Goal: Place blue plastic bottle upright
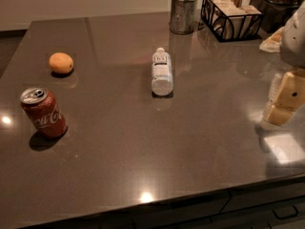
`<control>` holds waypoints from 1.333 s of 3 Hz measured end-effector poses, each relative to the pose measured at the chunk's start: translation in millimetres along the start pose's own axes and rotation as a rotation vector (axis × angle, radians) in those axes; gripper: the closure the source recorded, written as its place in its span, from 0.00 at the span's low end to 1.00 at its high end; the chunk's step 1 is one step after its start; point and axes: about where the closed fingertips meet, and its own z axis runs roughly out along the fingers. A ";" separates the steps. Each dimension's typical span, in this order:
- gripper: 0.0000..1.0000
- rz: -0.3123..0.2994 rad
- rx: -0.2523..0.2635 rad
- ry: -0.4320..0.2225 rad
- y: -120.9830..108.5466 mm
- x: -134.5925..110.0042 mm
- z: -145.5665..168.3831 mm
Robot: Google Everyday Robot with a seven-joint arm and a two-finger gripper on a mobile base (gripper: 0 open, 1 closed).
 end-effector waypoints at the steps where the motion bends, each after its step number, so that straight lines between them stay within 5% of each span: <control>1: 0.00 0.003 0.006 0.001 -1.0 -1.1 -1.2; 2: 0.00 0.046 -0.004 0.012 -13.7 -22.6 5.2; 4: 0.00 0.246 -0.056 -0.009 -68.6 -95.4 48.5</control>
Offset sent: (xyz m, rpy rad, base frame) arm 0.0435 0.0428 0.0015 0.0058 0.0638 -0.1102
